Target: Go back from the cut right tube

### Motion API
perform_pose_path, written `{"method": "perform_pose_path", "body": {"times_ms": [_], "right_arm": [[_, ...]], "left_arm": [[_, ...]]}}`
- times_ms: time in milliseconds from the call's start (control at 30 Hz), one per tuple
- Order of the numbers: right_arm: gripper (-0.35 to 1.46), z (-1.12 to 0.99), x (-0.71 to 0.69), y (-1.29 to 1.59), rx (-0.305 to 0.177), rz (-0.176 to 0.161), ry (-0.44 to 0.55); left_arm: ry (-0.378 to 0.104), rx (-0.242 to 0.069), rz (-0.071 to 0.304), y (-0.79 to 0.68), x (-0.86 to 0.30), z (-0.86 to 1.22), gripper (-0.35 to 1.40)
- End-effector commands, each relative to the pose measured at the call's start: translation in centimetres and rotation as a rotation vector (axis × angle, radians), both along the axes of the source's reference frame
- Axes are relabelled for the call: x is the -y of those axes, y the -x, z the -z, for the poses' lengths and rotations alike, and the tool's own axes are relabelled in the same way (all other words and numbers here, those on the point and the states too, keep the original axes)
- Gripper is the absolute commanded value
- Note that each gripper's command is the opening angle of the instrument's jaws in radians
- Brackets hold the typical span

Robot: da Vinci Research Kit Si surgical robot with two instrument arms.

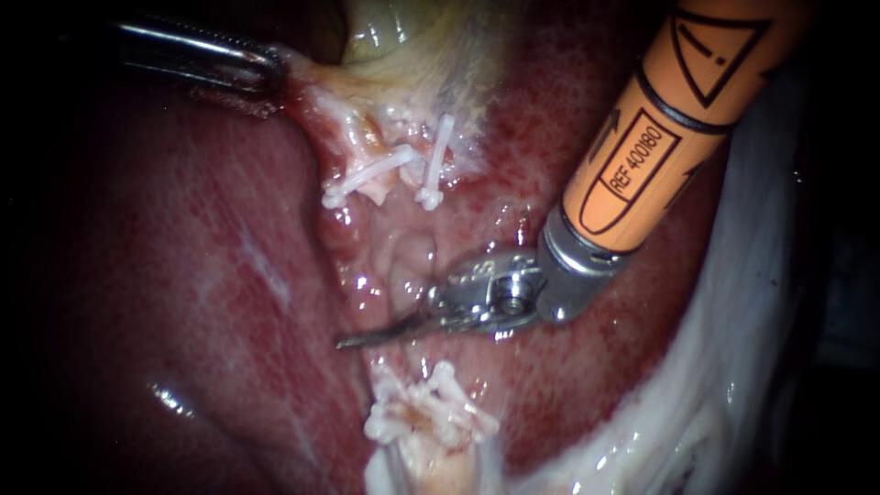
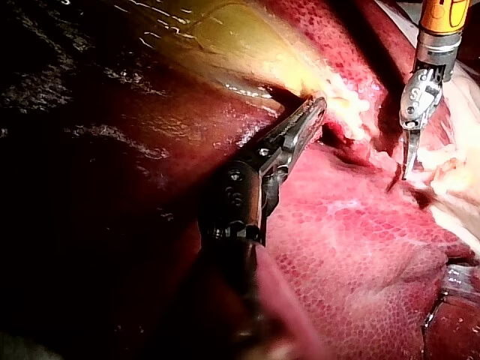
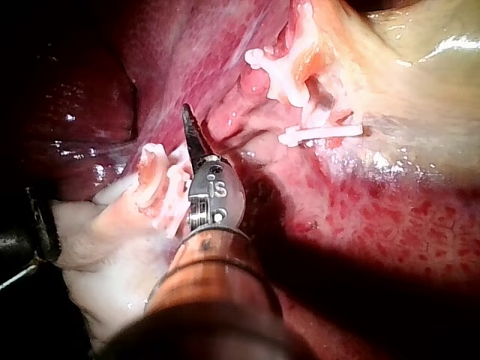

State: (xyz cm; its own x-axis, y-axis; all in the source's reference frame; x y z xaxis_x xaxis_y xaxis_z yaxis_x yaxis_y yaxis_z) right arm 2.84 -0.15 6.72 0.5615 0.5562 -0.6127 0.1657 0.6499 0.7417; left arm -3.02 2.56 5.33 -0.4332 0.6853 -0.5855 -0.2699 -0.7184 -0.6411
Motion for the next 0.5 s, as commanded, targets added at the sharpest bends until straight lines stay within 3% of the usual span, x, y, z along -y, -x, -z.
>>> {"method": "perform_pose_path", "body": {"times_ms": [33, 67, 100, 167, 233, 367, 500], "right_arm": [[-0.35, 0.01, 0.0, 0.0, 0.003, 0.0, -0.011], [-0.35, 0.0, 0.01, 0.0, 0.002, 0.002, -0.013], [-0.1, 0.0, 0.01, 0.0, 0.0, 0.001, -0.013], [0.79, 0.01, 0.01, 0.0, -0.009, -0.01, -0.02], [1.16, 0.01, 0.02, -0.01, -0.02, -0.025, -0.034], [1.36, 0.02, 0.02, 0.0, -0.063, -0.072, -0.038], [1.38, 0.02, 0.03, 0.04, -0.076, -0.079, -0.041]], "left_arm": [[0.0, 0.0, 0.0, 0.0, 0.0, 0.0, -0.35], [0.0, 0.0, 0.0, 0.0, 0.0, 0.0, -0.35], [0.0, 0.0, 0.0, 0.0, 0.0, 0.0, -0.35], [0.0, 0.0, 0.0, 0.0, 0.0, 0.0, -0.35], [0.0, 0.0, 0.0, 0.0, 0.0, 0.0, -0.35], [0.0, 0.0, 0.0, 0.0, 0.0, 0.0, -0.35], [0.0, 0.0, 0.0, 0.0, 0.0, 0.0, -0.35]]}}
